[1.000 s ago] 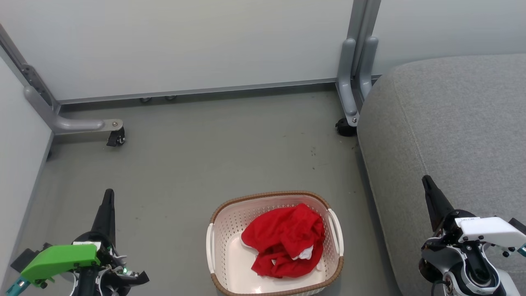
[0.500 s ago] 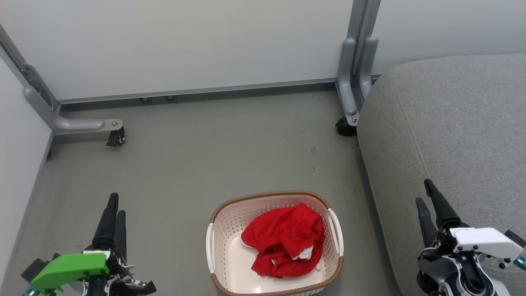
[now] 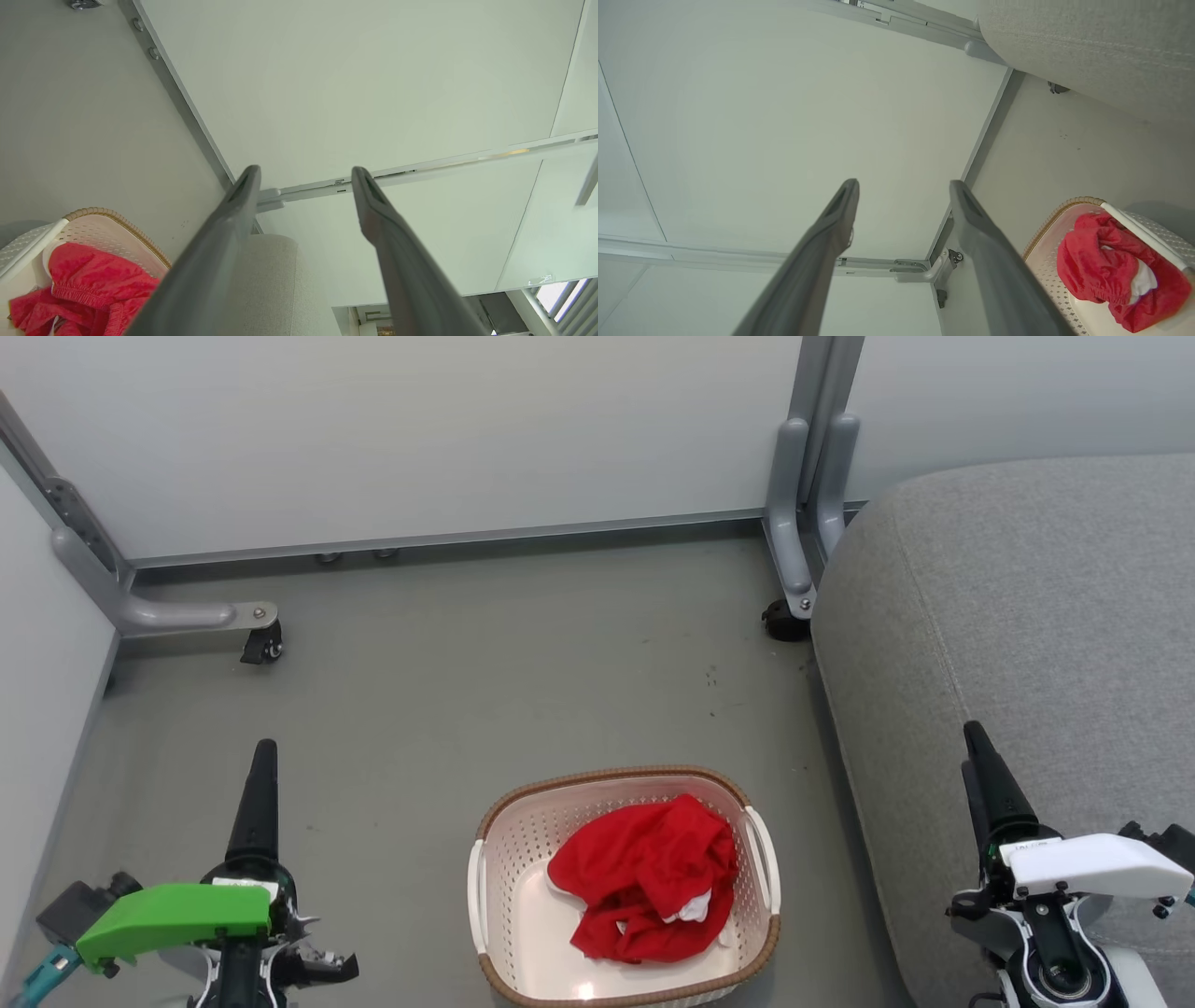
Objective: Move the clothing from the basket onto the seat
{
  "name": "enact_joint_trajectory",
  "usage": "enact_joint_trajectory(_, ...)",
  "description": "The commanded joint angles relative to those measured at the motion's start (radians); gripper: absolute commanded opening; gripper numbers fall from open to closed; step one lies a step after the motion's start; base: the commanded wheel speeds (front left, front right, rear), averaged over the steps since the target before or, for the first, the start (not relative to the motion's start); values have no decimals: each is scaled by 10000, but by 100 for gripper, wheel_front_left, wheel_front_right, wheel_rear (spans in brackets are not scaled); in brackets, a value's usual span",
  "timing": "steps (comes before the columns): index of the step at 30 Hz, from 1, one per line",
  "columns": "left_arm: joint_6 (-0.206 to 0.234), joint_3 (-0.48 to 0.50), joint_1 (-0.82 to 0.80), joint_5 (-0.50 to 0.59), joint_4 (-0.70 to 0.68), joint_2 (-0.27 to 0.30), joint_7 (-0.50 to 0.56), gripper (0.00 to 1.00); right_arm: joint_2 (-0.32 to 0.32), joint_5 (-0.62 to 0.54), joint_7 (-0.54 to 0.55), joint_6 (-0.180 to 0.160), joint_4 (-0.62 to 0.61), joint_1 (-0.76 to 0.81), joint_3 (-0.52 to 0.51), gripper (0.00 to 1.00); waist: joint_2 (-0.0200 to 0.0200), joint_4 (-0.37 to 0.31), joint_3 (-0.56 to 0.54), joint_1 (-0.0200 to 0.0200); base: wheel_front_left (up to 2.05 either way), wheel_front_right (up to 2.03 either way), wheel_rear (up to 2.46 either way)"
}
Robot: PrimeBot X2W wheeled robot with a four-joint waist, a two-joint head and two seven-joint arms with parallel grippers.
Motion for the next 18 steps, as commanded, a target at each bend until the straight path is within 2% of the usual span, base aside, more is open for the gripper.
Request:
enact_joint_trajectory(1, -36, -80, -343, 552, -301, 99, -114, 100, -57, -480, -127, 3, -298, -154, 42, 100, 0, -3, 8, 0, 0, 0, 0)
enact_joint_trajectory(18, -49, -482, -242, 3972, -849, 120, -767, 100, -62, -4500, -777, 5, -1134, 23, 376, 100, 0, -18, 31, 0, 0, 0, 0)
